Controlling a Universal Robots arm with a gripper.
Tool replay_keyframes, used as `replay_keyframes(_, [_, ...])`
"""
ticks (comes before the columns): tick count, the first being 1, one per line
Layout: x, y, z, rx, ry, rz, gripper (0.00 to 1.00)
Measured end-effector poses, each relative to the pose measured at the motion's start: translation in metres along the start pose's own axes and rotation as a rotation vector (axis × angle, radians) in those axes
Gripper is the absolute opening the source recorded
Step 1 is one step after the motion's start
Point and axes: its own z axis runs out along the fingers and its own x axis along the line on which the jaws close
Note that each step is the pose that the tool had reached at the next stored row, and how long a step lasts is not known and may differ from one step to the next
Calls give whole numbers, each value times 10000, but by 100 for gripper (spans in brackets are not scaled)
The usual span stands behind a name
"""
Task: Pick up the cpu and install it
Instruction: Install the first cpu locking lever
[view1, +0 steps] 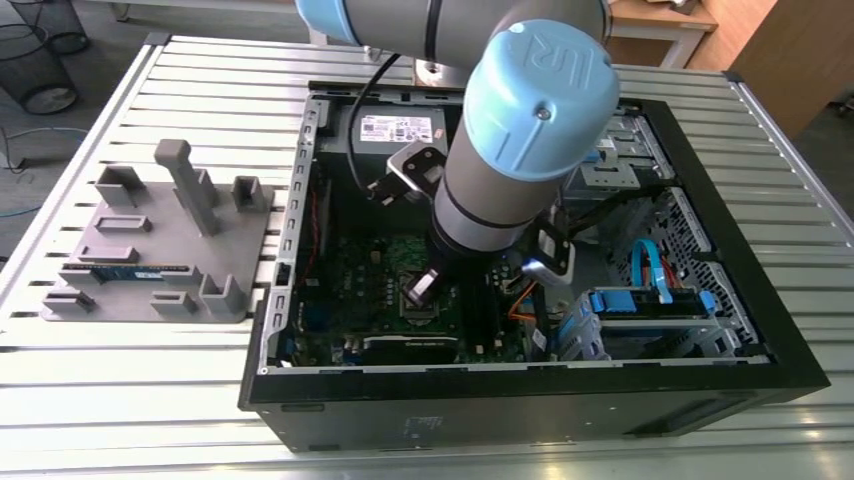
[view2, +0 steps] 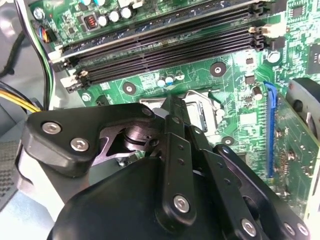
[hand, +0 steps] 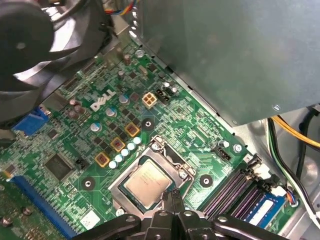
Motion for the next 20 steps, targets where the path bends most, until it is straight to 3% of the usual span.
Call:
replay_keyframes(3, [0,-1,4,22,-53,299,11])
replay_keyframes(20, [-11,-27,69,93,-210,1230,11])
